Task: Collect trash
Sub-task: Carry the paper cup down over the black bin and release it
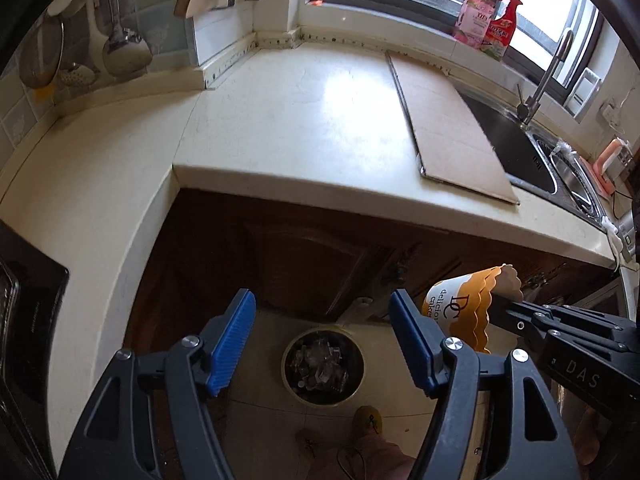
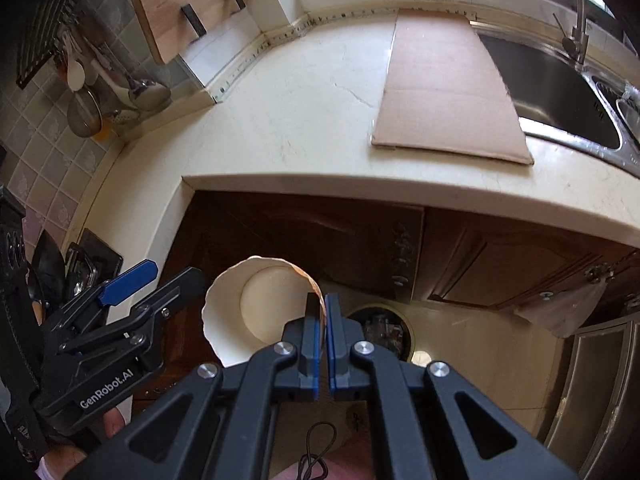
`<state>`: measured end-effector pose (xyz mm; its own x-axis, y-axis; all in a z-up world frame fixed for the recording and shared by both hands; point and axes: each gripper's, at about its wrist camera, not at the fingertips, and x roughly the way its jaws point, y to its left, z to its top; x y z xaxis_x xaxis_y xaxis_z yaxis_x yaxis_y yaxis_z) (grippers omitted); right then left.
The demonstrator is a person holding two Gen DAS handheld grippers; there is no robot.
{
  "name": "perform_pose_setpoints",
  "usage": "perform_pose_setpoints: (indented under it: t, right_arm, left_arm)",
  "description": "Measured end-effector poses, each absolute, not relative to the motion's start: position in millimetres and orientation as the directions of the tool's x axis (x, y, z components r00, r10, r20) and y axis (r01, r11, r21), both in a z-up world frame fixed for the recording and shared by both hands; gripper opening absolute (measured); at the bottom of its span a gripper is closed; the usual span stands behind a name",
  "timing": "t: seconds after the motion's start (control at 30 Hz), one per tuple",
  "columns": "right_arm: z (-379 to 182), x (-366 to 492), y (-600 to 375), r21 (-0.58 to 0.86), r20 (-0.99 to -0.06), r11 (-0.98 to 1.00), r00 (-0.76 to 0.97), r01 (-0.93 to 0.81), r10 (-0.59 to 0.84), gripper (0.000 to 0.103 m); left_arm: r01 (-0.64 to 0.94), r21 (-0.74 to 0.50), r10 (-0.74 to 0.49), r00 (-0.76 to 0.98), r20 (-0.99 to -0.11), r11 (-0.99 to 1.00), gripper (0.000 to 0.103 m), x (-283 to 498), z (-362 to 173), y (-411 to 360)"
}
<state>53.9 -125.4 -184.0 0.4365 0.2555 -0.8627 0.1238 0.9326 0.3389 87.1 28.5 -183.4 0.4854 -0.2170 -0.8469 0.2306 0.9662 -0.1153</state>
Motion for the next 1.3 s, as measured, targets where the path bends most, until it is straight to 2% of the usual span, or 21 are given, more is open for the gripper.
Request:
perform_pose_setpoints:
  t: [0.1, 0.37, 0.57, 0.7, 0.73, 0.77, 0.83, 0.87, 0.9, 1.07, 1.3]
  right_arm:
    - [-229.6, 56.0, -125.1, 0.342, -0.887, 0.929, 0.374, 0.138, 0.271, 0.003]
    - [-377.2, 69.4, -121.5, 0.323, -0.934, 0.931, 0.214, 0.169, 0.286, 0.003]
    - [-487.1, 83.0, -114.1, 0.288, -0.956, 0.938, 0.121, 0.192, 0.269, 0.004]
    - [-540.2, 86.6, -109.8, 0.27, -0.963, 0.941, 0.07, 0.204, 0.261, 0.005]
    - [-548.7, 87.2, -108.7, 0.264, -0.964, 0.942, 0.06, 0.208, 0.257, 0.009]
    - [-555.1, 87.6, -108.0, 0.262, -0.965, 0.942, 0.053, 0.212, 0.256, 0.014]
    - [-562.0, 84.1, -109.9, 0.278, -0.96, 0.935, 0.059, 0.221, 0.272, 0.054]
    - [-562.2, 82.9, -111.6, 0.291, -0.957, 0.93, 0.069, 0.225, 0.282, 0.06]
    - [-560.9, 81.4, -112.5, 0.295, -0.956, 0.929, 0.077, 0.225, 0.285, 0.063]
    - [-548.8, 73.5, -115.1, 0.289, -0.957, 0.932, 0.08, 0.22, 0.278, 0.062]
    - [-491.0, 66.0, -121.1, 0.298, -0.953, 0.928, 0.121, 0.221, 0.278, 0.063]
  left_arm:
    - [0.191, -0.121, -0.197, 0.449, -0.872, 0.974, 0.074, 85.8, -225.5, 31.3]
    - [0.081, -0.103, -0.126, 0.363, -0.923, 0.991, 0.075, 86.7, -356.9, 40.1]
    - [0.06, -0.084, -0.099, 0.315, -0.944, 0.995, 0.076, 90.2, -445.1, 41.9]
    - [0.031, -0.087, -0.092, 0.293, -0.952, 0.996, 0.087, 91.2, -486.6, 47.6]
    - [0.028, -0.088, -0.093, 0.287, -0.954, 0.996, 0.089, 92.4, -492.9, 49.2]
    - [0.024, -0.088, -0.091, 0.281, -0.955, 0.996, 0.092, 91.8, -499.5, 50.5]
    - [0.019, -0.088, -0.09, 0.264, -0.96, 0.996, 0.098, 91.3, -509.6, 52.5]
    - [0.017, -0.095, -0.096, 0.251, -0.963, 0.995, 0.102, 91.4, -513.8, 54.0]
    - [0.009, -0.101, -0.101, 0.24, -0.965, 0.995, 0.102, 91.6, -516.2, 55.8]
    - [-0.02, -0.126, -0.119, 0.215, -0.969, 0.992, 0.102, 90.9, -515.9, 62.8]
    - [-0.006, -0.122, -0.119, 0.202, -0.972, 0.992, 0.102, 86.9, -468.5, 54.6]
